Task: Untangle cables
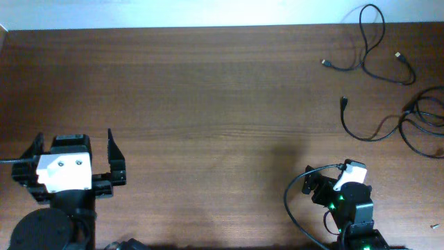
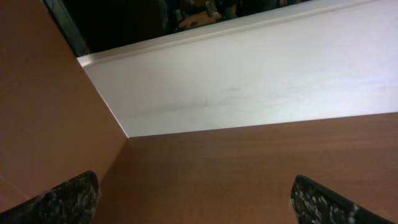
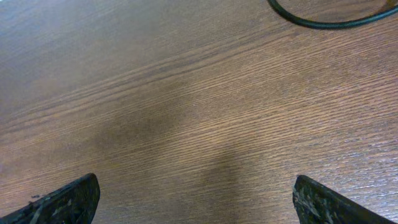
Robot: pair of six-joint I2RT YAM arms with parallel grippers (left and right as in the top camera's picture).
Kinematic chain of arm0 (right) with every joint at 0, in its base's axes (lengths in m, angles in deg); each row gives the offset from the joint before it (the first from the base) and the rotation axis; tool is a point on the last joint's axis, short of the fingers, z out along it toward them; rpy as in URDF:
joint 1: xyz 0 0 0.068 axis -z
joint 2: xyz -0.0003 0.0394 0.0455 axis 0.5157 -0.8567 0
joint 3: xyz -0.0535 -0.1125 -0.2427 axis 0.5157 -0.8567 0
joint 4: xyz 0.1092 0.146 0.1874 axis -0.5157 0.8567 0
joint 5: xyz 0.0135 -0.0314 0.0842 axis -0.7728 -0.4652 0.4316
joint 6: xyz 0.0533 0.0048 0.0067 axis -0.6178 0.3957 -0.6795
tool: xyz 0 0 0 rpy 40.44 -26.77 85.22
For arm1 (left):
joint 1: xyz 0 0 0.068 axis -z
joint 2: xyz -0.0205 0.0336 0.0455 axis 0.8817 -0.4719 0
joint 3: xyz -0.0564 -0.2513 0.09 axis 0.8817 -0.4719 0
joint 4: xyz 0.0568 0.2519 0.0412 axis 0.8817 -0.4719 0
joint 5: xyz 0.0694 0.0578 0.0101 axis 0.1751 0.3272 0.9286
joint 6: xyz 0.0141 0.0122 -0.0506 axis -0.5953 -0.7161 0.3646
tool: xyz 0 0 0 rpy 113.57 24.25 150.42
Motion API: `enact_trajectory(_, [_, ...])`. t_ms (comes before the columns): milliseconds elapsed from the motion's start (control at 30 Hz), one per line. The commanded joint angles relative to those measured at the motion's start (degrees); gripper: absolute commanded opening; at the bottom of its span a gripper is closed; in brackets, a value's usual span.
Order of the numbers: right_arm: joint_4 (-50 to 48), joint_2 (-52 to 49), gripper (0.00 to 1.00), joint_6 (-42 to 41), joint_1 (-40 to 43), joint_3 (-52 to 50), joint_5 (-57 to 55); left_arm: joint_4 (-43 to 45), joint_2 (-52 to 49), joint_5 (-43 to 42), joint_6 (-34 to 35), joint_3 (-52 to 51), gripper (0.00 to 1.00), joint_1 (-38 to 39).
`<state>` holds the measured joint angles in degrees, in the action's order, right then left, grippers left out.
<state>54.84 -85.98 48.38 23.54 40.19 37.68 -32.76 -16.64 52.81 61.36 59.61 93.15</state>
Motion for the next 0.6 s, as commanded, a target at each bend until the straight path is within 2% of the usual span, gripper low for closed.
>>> enact_trajectory(0, [0.0,8.37,0.99,-0.26,-0.31,-0.42,-0.24,-0.07,0.13,0.24,0.72,0.07,0.99,-0.2])
enact_trajectory(100, [0.0,18.51,0.99,-0.26,-0.31,-0.39,-0.26,-0.07,0.13,0.24,0.7,0.07,0.99,-0.2])
enact_trajectory(500, [-0.04,18.8,0.99,-0.26,-0.31,-0.44,-0.26,-1.2,0.13,0.22,0.7,0.07,0.99,-0.2])
enact_trajectory(567, [-0.04,18.8,0.99,-0.26,-0.31,-0.44,-0.26,-2.8,0.02,-6.51,2.01,0.04,0.99,-0.2])
